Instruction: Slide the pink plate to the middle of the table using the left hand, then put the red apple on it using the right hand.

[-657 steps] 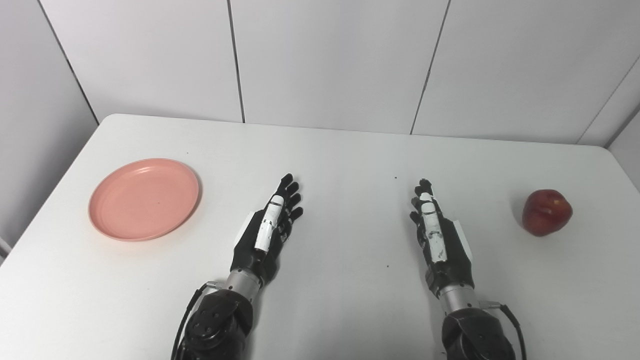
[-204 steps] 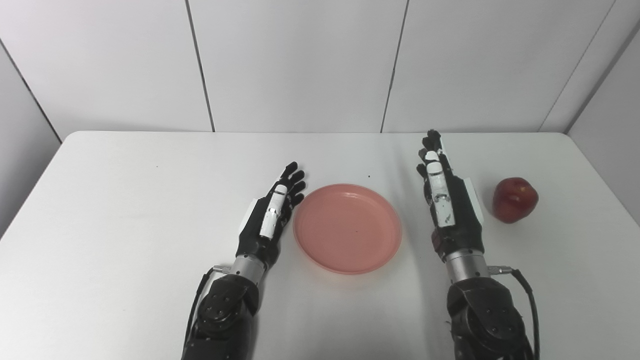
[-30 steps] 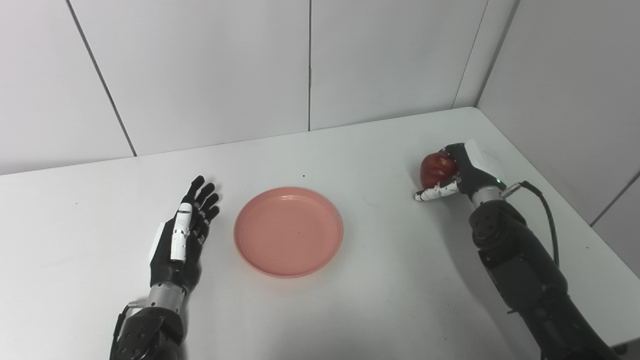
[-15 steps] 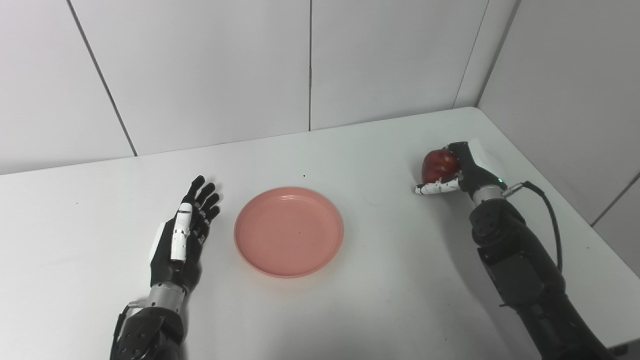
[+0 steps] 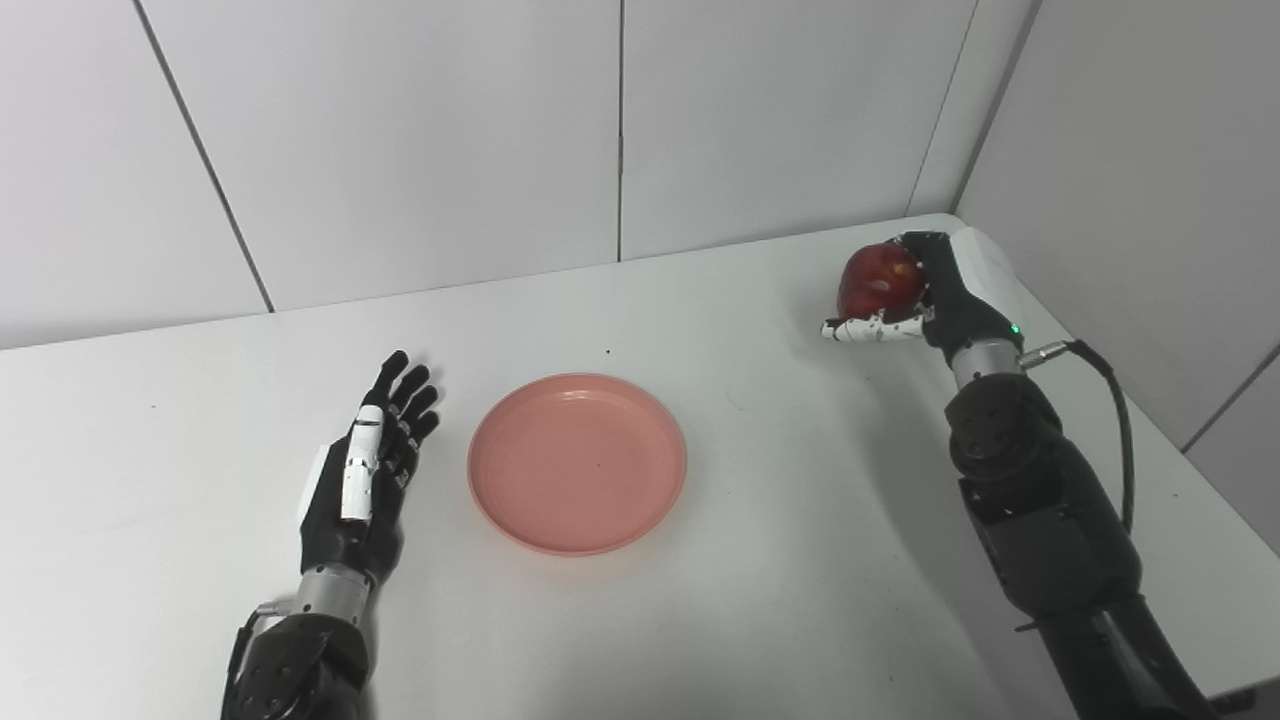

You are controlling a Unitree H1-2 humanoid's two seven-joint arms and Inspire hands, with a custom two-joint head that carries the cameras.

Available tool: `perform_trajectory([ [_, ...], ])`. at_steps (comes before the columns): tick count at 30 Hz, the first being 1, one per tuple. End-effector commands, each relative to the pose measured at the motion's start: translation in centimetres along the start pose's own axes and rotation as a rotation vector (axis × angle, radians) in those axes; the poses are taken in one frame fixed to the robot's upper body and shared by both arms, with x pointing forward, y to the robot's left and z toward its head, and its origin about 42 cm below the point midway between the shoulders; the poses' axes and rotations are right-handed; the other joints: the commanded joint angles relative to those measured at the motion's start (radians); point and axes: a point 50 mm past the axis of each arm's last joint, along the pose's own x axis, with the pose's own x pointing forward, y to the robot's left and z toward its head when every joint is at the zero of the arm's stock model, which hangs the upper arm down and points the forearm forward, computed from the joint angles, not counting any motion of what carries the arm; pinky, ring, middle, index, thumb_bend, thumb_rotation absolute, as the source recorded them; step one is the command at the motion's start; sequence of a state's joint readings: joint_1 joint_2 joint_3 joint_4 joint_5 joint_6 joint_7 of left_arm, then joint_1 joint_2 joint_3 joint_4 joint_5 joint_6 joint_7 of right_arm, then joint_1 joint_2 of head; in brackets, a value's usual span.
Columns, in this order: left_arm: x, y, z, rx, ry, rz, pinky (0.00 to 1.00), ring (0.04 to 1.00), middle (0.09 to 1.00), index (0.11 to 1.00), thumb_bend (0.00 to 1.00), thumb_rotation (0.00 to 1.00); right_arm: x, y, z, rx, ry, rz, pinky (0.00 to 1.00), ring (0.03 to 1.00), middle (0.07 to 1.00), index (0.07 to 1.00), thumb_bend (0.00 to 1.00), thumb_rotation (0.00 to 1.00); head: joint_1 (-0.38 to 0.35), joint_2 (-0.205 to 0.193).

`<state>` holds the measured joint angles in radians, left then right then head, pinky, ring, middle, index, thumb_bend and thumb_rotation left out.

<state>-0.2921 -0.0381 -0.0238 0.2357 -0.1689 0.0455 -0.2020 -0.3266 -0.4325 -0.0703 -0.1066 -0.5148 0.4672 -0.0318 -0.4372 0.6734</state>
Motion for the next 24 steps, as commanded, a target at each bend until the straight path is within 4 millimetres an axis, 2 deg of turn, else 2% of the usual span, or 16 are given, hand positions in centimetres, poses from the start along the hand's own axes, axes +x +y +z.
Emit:
perform_trajectory([
  [1,-0.8,0.3,-1.9,-0.012,0.086,0.031,0.95,0.939,0.941,0.929,0.35,1.0,0.5,-2.0,2.7,0.004,-0.097,-0.061,0.37,0.423,0.475,0.485,0.52,0.14,0.002,-0.001],
  [12,-0.7,-0.5,-2.0,-0.022,0.095,0.046,0.94,0.936,0.936,0.923,0.36,1.0,-0.4,-1.9,7.6,0.031,-0.242,-0.032,0.38,0.435,0.479,0.484,0.52,0.14,0.036,-0.01],
  [24,-0.6,-1.2,-2.4,-0.033,0.087,0.045,0.95,0.94,0.94,0.926,0.36,1.0,-0.7,1.1,12.4,0.061,-0.36,0.052,0.35,0.413,0.467,0.484,0.52,0.14,0.097,-0.02],
])
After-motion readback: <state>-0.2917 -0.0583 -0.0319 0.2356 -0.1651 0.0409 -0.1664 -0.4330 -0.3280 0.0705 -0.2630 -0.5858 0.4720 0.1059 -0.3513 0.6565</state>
